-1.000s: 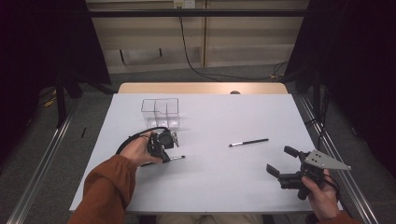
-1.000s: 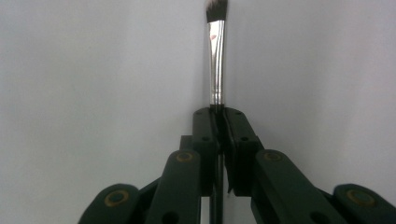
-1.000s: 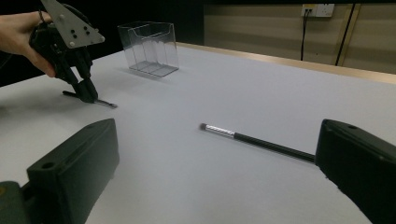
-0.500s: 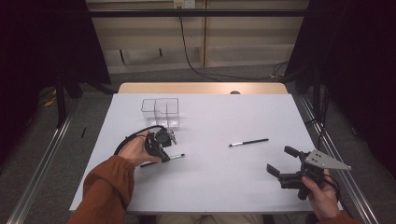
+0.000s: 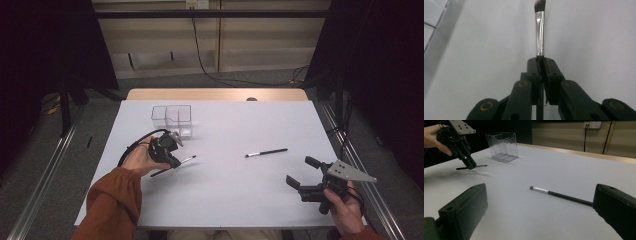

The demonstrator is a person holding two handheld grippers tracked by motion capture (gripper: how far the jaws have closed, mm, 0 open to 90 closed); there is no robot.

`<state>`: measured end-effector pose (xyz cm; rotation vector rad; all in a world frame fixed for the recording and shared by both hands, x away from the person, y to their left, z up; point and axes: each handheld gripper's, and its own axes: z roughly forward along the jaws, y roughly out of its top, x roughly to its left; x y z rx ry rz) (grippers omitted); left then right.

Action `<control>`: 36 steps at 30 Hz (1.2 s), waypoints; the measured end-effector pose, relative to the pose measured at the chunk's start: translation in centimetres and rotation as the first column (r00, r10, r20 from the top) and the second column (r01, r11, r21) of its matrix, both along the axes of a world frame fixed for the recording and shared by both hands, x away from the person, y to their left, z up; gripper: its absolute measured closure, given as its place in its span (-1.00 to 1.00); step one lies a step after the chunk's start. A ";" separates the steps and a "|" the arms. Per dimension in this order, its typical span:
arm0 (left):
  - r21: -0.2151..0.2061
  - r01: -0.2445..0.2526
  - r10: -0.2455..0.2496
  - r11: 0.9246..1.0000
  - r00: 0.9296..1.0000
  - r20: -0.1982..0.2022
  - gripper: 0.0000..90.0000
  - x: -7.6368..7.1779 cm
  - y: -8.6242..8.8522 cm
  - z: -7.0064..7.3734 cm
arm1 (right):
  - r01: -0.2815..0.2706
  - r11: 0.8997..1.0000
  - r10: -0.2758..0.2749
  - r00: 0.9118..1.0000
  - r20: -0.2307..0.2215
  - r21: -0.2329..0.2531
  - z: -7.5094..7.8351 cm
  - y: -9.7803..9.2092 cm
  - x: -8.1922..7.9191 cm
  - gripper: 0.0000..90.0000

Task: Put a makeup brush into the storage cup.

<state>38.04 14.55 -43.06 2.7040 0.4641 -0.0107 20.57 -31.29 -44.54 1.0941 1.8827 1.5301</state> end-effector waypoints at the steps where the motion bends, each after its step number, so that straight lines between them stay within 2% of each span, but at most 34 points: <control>1: -0.011 -0.004 0.004 1.000 1.000 -0.002 0.87 0.0 0.2 0.1 | 0.001 1.000 -0.001 1.000 0.000 0.002 0.0 0.0 0.0 -1.00; 4: -0.050 -0.029 0.029 0.998 1.000 0.006 0.87 0.1 0.6 0.6 | 0.001 1.000 -0.001 1.000 0.001 0.000 0.0 0.0 0.0 -1.00; 7: -0.108 -0.064 0.066 0.992 0.998 0.014 0.87 -0.1 0.9 1.3 | 0.004 1.000 -0.004 1.000 -0.001 0.006 0.0 0.1 0.0 -1.00; 8: -0.111 -0.052 0.055 0.992 0.998 0.022 0.87 0.0 1.0 1.5 | 0.004 1.000 -0.004 1.000 -0.002 0.008 0.0 0.1 0.0 -1.00; 11: -0.165 -0.087 0.093 0.982 0.995 0.025 0.87 -0.2 1.2 1.9 | 0.002 1.000 -0.002 1.000 -0.001 0.003 0.0 0.0 0.0 -1.00; 12: -0.161 -0.076 0.082 0.984 0.996 0.032 0.87 -0.1 1.4 2.1 | 0.004 1.000 -0.004 1.000 -0.004 0.004 0.0 0.0 0.0 -1.00; 13: -0.181 -0.098 0.105 0.979 0.994 0.034 0.87 -0.2 1.4 2.1 | 0.004 1.000 -0.004 1.000 -0.004 0.004 0.0 0.0 0.0 -1.00; 14: -0.179 -0.091 0.099 0.980 0.994 0.039 0.87 -0.1 1.5 2.3 | 0.004 1.000 -0.004 1.000 -0.003 0.004 0.0 0.0 0.0 -1.00; 15: -0.191 -0.094 0.104 0.977 0.994 0.043 0.87 -0.1 1.6 2.3 | 0.005 1.000 -0.005 1.000 -0.004 0.006 0.0 0.0 0.0 -1.00; 17: -0.223 -0.123 0.137 0.967 0.990 0.047 0.87 -0.2 1.7 2.4 | 0.006 1.000 -0.006 1.000 -0.005 0.007 0.0 0.0 -0.1 -1.00; 18: -0.222 -0.119 0.134 0.968 0.989 0.055 0.87 -0.2 1.7 2.5 | 0.005 1.000 -0.005 1.000 -0.005 0.007 0.0 0.0 -0.1 -1.00; 19: -0.230 -0.124 0.141 0.965 0.988 0.062 0.87 -0.2 1.7 2.5 | 0.006 1.000 -0.005 1.000 -0.004 0.005 0.0 0.0 -0.1 -1.00; 20: -0.247 -0.137 0.156 0.959 0.986 0.057 0.87 -0.3 1.7 2.5 | 0.006 1.000 -0.006 1.000 -0.004 0.006 0.0 0.0 -0.1 -1.00; 22: -0.262 -0.142 0.165 0.954 0.984 0.066 0.87 -0.2 1.9 2.6 | 0.008 1.000 -0.008 1.000 -0.001 0.006 0.0 0.0 0.0 -1.00; 23: -0.289 -0.164 0.187 0.943 0.981 0.057 0.87 -0.3 1.9 2.6 | 0.008 1.000 -0.008 1.000 -0.001 0.006 0.0 0.0 0.0 -1.00; 25: -0.299 -0.168 0.196 0.939 0.978 0.067 0.87 -0.4 2.1 2.7 | 0.007 1.000 -0.007 1.000 -0.001 0.009 0.0 0.0 0.0 -1.00; 26: -0.313 -0.176 0.206 0.933 0.976 0.066 0.87 -0.4 2.2 2.8 | 0.007 1.000 -0.007 1.000 -0.002 0.008 0.0 0.0 -0.1 -1.00; 27: -0.319 -0.178 0.211 0.931 0.975 0.072 0.87 -0.4 2.3 2.9 | 0.008 1.000 -0.008 1.000 -0.001 0.006 0.0 0.0 0.0 -1.00; 33: -0.382 -0.213 0.264 0.899 0.961 0.087 0.87 -0.5 3.2 3.1 | 0.009 1.000 -0.010 1.000 0.002 0.007 0.0 -0.1 0.0 -1.00; 35: -0.397 -0.213 0.269 0.893 0.959 0.090 0.87 -0.5 3.5 3.2 | 0.009 1.000 -0.009 1.000 0.001 0.007 0.1 0.0 0.0 -1.00; 36: -0.407 -0.221 0.278 0.886 0.957 0.087 0.87 -0.6 3.6 3.2 | 0.009 1.000 -0.009 1.000 0.002 0.008 0.1 0.0 0.0 -1.00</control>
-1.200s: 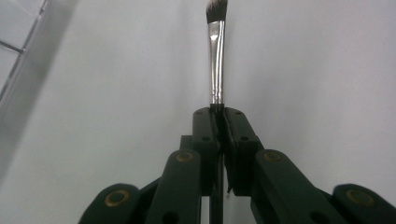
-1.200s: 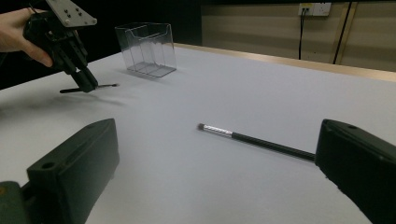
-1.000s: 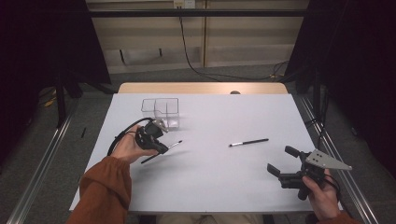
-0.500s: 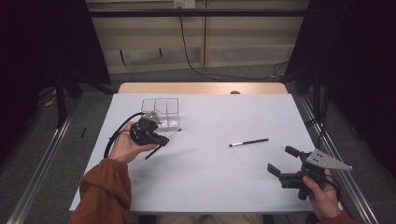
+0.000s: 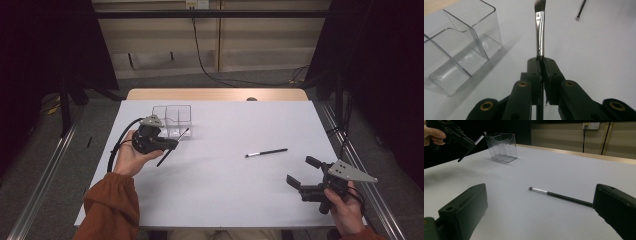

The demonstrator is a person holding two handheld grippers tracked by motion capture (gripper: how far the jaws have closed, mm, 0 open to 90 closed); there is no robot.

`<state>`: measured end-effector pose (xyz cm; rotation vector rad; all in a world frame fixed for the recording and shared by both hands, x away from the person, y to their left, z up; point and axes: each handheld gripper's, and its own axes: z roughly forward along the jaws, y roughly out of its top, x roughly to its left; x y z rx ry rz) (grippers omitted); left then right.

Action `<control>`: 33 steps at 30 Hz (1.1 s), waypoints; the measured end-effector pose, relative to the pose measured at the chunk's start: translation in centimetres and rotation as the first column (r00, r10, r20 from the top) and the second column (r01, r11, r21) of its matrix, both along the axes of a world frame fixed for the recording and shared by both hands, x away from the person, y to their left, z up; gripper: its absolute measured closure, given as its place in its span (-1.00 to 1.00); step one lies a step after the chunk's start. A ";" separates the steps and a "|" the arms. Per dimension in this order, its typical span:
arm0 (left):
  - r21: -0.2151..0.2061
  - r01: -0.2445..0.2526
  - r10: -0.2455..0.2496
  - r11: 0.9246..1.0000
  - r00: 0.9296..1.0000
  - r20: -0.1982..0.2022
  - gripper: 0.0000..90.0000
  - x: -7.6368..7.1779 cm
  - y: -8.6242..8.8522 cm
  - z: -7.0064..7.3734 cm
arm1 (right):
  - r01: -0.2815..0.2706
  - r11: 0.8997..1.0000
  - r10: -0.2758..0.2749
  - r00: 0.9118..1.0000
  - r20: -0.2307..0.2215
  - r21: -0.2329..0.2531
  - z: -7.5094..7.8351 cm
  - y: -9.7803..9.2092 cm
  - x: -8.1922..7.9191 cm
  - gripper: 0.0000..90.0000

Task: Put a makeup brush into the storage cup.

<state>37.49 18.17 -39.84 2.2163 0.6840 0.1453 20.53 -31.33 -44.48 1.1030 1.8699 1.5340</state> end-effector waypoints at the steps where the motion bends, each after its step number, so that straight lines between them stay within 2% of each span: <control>1: -0.013 -0.001 0.001 1.000 1.000 0.006 0.87 0.0 0.1 0.0 | 0.000 1.000 0.000 1.000 0.001 0.000 0.0 0.0 0.0 -1.00; 7: -0.085 -0.025 0.028 0.996 0.999 0.035 0.87 -0.4 0.8 0.3 | 0.000 1.000 0.000 1.000 0.000 0.000 0.0 0.0 0.0 -1.00; 11: -0.117 -0.033 0.039 0.993 0.998 0.049 0.87 -0.6 1.1 0.4 | 0.001 1.000 -0.001 1.000 0.001 -0.001 0.0 0.0 0.0 -1.00; 18: -0.179 -0.075 0.090 0.981 0.993 0.076 0.87 -0.9 1.9 0.6 | 0.001 1.000 -0.001 1.000 0.001 0.001 0.0 0.0 0.0 -1.00; 23: -0.222 -0.064 0.089 0.973 0.991 0.102 0.87 -1.2 2.2 0.9 | 0.002 1.000 -0.002 1.000 0.000 0.004 0.0 0.0 0.0 -1.00; 31: -0.275 -0.101 0.145 0.956 0.979 0.146 0.87 -1.5 2.7 1.3 | 0.004 1.000 -0.004 1.000 0.000 0.004 0.0 0.0 0.0 -1.00; 33: -0.290 -0.115 0.167 0.950 0.973 0.162 0.87 -1.6 2.7 1.3 | 0.004 1.000 -0.004 1.000 0.000 0.003 0.0 0.0 0.0 -1.00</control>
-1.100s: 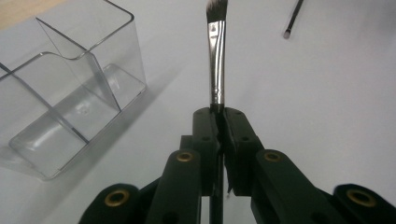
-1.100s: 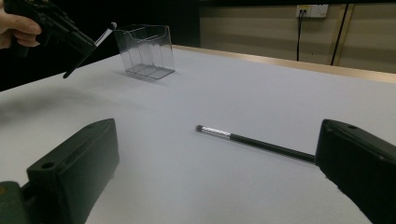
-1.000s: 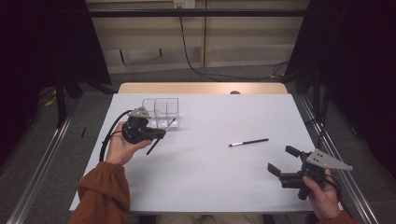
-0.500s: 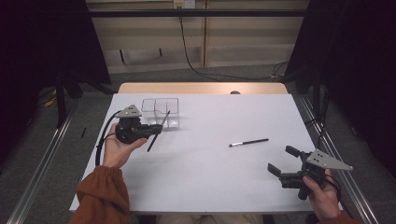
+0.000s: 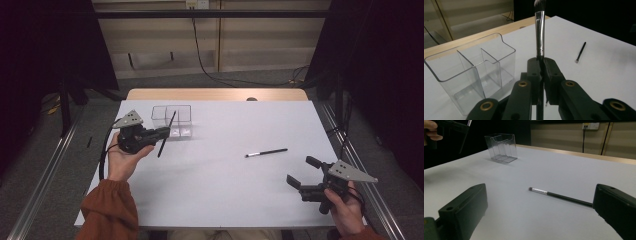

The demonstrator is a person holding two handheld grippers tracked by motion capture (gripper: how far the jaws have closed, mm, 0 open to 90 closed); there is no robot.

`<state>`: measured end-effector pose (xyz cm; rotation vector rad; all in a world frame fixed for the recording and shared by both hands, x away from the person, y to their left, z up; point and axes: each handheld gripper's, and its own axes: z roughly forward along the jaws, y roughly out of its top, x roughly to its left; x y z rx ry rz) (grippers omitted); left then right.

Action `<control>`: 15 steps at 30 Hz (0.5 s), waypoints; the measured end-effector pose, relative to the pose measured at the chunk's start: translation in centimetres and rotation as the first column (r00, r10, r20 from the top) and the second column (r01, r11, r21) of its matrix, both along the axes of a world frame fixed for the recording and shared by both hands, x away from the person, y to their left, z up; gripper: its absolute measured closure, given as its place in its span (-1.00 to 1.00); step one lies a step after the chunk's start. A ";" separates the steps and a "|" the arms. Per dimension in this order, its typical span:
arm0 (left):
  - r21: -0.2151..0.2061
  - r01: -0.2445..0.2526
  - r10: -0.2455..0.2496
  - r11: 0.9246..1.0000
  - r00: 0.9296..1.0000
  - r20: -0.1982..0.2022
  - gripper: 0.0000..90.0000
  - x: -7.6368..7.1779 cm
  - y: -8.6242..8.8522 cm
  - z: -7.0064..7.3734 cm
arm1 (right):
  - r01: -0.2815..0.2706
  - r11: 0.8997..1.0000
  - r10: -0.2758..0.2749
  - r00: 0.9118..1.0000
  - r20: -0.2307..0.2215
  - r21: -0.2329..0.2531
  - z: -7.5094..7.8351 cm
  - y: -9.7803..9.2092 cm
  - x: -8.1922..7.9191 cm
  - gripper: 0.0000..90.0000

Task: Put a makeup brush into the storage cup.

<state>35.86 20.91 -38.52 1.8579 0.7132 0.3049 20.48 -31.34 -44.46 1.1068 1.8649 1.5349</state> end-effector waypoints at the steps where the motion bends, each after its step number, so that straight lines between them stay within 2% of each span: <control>1: -0.006 -0.007 0.007 1.000 1.000 0.005 0.87 0.0 0.1 0.0 | 0.000 1.000 0.000 1.000 0.000 0.001 0.0 0.0 0.0 -1.00; 4: -0.018 -0.013 0.014 1.000 1.000 0.012 0.87 0.0 0.3 0.2 | 0.000 1.000 0.000 1.000 0.000 0.001 0.0 0.0 0.0 -1.00; 8: -0.026 -0.033 0.034 0.999 0.999 0.041 0.87 -0.1 0.3 0.4 | 0.001 1.000 -0.001 1.000 0.001 0.004 0.0 0.0 0.0 -1.00; 15: -0.061 -0.054 0.057 0.997 0.997 0.050 0.87 0.2 0.7 0.8 | 0.003 1.000 -0.003 1.000 0.004 0.008 0.0 0.1 0.0 -1.00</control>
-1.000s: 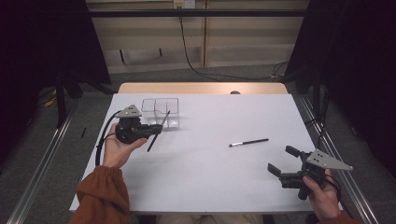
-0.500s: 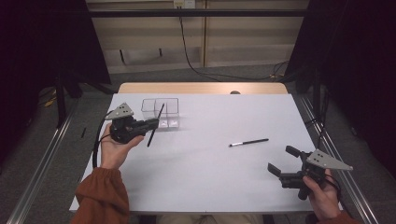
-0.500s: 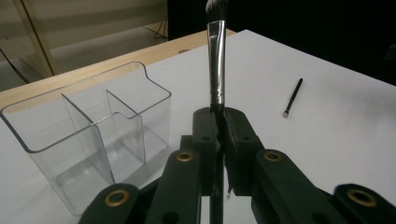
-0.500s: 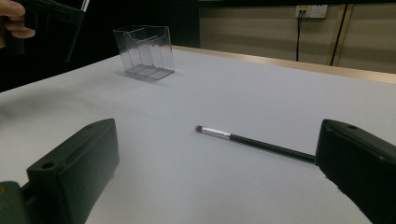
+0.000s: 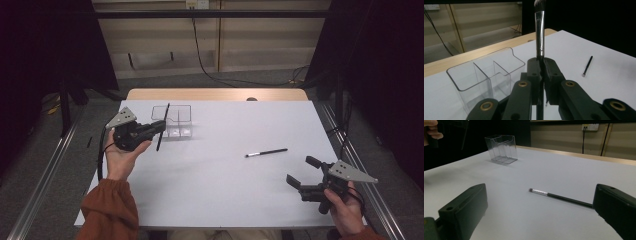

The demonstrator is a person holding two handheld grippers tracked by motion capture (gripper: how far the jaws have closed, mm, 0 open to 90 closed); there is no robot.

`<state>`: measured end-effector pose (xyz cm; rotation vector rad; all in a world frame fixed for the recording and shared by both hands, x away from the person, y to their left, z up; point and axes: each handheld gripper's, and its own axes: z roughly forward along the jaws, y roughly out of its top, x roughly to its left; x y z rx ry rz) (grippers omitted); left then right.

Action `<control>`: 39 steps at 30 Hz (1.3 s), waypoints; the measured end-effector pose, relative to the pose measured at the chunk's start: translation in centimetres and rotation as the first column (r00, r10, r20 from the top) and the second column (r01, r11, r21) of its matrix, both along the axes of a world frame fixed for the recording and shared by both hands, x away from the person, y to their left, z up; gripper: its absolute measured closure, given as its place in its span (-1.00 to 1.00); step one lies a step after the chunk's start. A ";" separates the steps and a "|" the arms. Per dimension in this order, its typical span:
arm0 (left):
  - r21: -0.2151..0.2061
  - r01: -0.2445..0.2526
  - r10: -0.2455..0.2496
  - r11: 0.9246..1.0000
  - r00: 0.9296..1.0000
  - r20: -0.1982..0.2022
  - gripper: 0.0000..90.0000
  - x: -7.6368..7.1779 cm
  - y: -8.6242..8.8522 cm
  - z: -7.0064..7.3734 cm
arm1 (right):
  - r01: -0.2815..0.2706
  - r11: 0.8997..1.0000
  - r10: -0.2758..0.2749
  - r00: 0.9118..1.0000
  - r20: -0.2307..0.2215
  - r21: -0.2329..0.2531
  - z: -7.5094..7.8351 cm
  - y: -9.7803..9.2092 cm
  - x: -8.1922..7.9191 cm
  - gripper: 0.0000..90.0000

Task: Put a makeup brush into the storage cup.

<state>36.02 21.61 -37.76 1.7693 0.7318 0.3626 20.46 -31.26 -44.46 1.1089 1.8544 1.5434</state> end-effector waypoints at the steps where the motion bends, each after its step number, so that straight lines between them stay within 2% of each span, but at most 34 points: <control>1: -0.003 -0.004 0.004 1.000 1.000 0.000 0.87 0.0 0.0 0.1 | -0.001 1.000 0.001 1.000 0.000 0.001 0.0 0.0 0.0 -1.00; 12: 0.003 -0.017 0.017 1.000 1.000 0.016 0.87 0.4 0.1 1.2 | -0.001 1.000 0.001 1.000 0.001 -0.001 0.0 0.0 0.0 -1.00; 21: -0.026 -0.026 0.027 0.999 0.999 0.028 0.87 1.5 0.0 2.1 | -0.001 1.000 0.001 1.000 0.002 0.000 0.0 0.0 0.0 -1.00; 23: -0.047 -0.026 0.027 0.999 0.999 0.024 0.87 1.6 0.0 2.1 | -0.001 1.000 0.001 1.000 0.000 0.002 0.0 0.0 0.0 -1.00; 26: -0.029 -0.032 0.033 0.999 0.999 0.036 0.87 1.8 -0.1 2.3 | -0.001 1.000 0.001 1.000 0.000 0.004 0.0 0.0 0.0 -1.00; 31: -0.039 -0.046 0.048 0.998 0.998 0.041 0.87 2.3 -0.2 2.7 | -0.003 1.000 0.003 1.000 0.000 0.000 0.0 0.0 0.0 -1.00; 32: -0.025 -0.056 0.057 0.998 0.997 0.051 0.87 2.5 -0.2 2.8 | -0.003 1.000 0.003 1.000 0.000 0.000 0.0 0.0 0.0 -1.00; 35: -0.041 -0.061 0.063 0.997 0.997 0.048 0.87 3.0 -0.1 2.9 | -0.002 1.000 0.002 1.000 0.000 0.001 0.0 0.0 0.0 -1.00; 39: -0.023 -0.071 0.072 0.997 0.996 0.056 0.87 3.6 -0.3 3.2 | -0.003 1.000 0.003 1.000 -0.001 0.002 0.0 0.0 0.0 -1.00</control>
